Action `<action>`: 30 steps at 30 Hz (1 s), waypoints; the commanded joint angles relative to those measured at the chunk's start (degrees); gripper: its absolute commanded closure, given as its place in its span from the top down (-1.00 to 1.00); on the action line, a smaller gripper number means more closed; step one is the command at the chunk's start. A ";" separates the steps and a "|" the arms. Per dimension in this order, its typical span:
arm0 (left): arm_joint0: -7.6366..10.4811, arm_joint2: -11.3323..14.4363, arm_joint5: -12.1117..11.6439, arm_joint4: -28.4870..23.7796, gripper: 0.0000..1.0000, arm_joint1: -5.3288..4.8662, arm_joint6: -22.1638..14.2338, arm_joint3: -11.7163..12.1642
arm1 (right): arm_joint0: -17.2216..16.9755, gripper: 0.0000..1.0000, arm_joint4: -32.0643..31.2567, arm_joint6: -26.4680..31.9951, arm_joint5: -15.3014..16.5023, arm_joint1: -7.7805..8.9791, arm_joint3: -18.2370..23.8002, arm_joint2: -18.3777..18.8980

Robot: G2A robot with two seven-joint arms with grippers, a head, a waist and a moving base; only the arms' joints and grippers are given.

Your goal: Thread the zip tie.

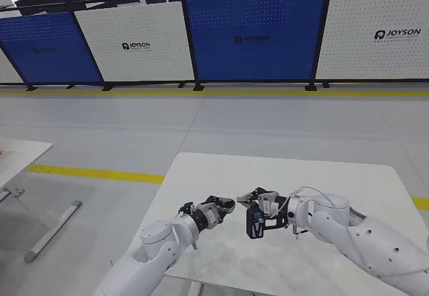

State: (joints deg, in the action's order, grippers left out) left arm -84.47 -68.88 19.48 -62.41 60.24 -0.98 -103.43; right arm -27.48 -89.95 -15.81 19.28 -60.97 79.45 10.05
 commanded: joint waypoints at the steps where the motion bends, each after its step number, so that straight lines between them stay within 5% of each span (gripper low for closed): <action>1: -0.07 -0.08 0.00 -0.03 -1.00 -0.04 -0.05 -0.05 | -0.41 -1.00 0.00 0.81 0.20 0.02 0.42 0.49; 2: -0.12 -0.12 0.00 -0.08 -1.00 -0.06 -0.07 -0.07 | -0.44 -0.98 0.00 1.11 0.20 0.07 0.54 0.53; 5: -0.19 -0.29 0.00 -0.33 -1.00 -0.10 0.10 0.00 | -0.52 0.06 0.00 0.62 0.20 0.57 1.11 0.89; 6: -0.16 -0.37 0.00 -0.37 -1.00 -0.10 0.41 0.06 | -0.64 1.00 0.00 0.16 0.20 0.85 1.19 1.17; 14: 0.30 0.96 -3.88 3.06 -1.00 0.66 7.60 0.01 | -5.27 1.00 1.15 -1.61 -1.68 4.52 2.88 6.85; 21: 0.45 4.50 -8.93 13.89 -1.00 1.35 12.92 0.65 | -11.73 1.00 10.48 0.58 0.20 8.20 5.19 12.67; 30: 0.47 5.01 -9.16 15.09 -1.00 1.44 13.27 0.76 | -11.85 1.00 11.97 1.67 0.20 8.49 5.26 12.84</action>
State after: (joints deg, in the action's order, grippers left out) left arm -84.01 -63.87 10.32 -47.33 61.68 12.29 -102.67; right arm -39.33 -78.00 -14.15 19.48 -52.48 84.71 22.89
